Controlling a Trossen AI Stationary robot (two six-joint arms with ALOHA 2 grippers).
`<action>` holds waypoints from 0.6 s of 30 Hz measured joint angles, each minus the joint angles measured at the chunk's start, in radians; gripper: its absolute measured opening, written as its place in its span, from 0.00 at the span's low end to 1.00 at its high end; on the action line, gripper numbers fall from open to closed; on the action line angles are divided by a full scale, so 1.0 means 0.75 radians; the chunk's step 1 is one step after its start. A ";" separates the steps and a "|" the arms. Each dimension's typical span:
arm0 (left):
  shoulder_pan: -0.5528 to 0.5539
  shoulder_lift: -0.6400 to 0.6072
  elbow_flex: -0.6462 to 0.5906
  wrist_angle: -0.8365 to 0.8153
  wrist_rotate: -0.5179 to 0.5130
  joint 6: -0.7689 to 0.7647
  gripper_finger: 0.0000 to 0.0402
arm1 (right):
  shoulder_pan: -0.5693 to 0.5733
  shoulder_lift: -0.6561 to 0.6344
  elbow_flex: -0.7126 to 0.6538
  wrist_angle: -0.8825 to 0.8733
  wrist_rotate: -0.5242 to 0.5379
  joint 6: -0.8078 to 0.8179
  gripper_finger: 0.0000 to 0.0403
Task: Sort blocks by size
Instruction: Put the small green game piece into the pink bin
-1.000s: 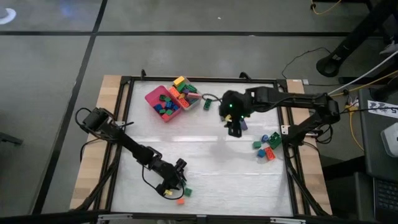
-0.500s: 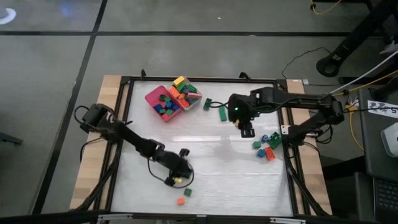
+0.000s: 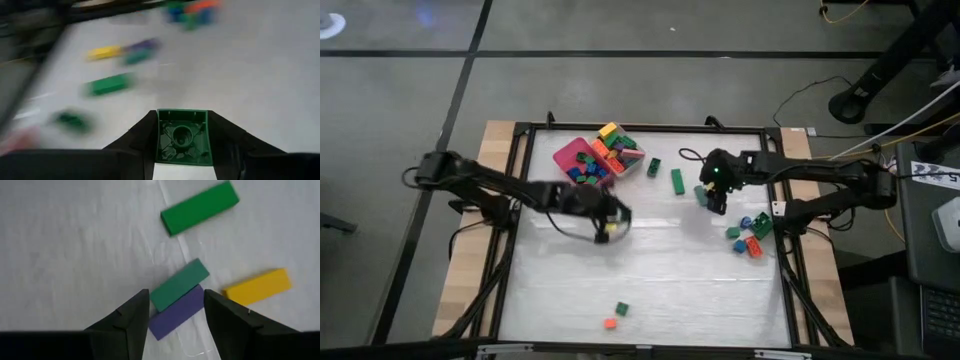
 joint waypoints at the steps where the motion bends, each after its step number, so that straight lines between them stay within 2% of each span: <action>1: 0.043 -0.051 0.001 -0.062 -0.056 0.005 0.31 | 0.000 0.000 -0.034 0.038 0.002 0.013 0.47; 4: 0.166 -0.164 0.001 -0.273 -0.214 -0.021 0.33 | 0.001 0.000 -0.111 0.120 0.004 0.135 0.47; 7: 0.291 -0.233 0.001 -0.458 -0.289 -0.068 0.34 | 0.003 -0.001 -0.148 0.139 0.058 0.283 0.47; 13: 0.511 -0.235 0.000 -0.656 -0.293 -0.090 0.35 | 0.001 -0.001 -0.221 0.138 0.297 0.515 0.47; 18: 0.620 -0.198 -0.001 -0.661 -0.293 -0.103 0.35 | 0.002 -0.001 -0.269 0.139 0.267 0.630 0.47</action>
